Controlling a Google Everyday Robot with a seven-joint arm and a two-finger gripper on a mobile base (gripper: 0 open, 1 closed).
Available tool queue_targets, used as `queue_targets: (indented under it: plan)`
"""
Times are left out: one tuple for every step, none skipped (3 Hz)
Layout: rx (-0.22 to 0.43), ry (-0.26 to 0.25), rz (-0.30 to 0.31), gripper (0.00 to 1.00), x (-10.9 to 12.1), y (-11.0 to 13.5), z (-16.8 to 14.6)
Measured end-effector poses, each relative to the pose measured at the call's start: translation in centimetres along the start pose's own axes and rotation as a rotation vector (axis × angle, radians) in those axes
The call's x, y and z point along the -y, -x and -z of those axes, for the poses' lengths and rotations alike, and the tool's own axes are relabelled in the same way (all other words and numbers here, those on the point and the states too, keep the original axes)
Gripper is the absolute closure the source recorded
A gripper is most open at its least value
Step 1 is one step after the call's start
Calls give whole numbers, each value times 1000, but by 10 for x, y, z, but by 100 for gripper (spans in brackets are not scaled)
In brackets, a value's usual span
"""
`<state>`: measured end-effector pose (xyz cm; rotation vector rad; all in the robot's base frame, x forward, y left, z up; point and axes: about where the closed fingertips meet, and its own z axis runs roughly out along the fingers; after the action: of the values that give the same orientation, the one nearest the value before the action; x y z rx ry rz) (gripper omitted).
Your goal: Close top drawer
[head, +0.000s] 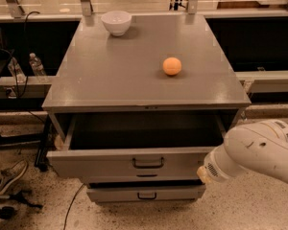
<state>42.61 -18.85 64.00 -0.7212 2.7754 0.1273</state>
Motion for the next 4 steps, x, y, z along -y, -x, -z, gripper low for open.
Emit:
queue_targets:
  plan:
    - [41, 1, 37, 100, -1, 36, -17]
    - [71, -2, 51, 100, 1, 58, -24]
    - [125, 1, 81, 100, 4, 103, -35]
    - [146, 5, 94, 100, 6, 123, -38]
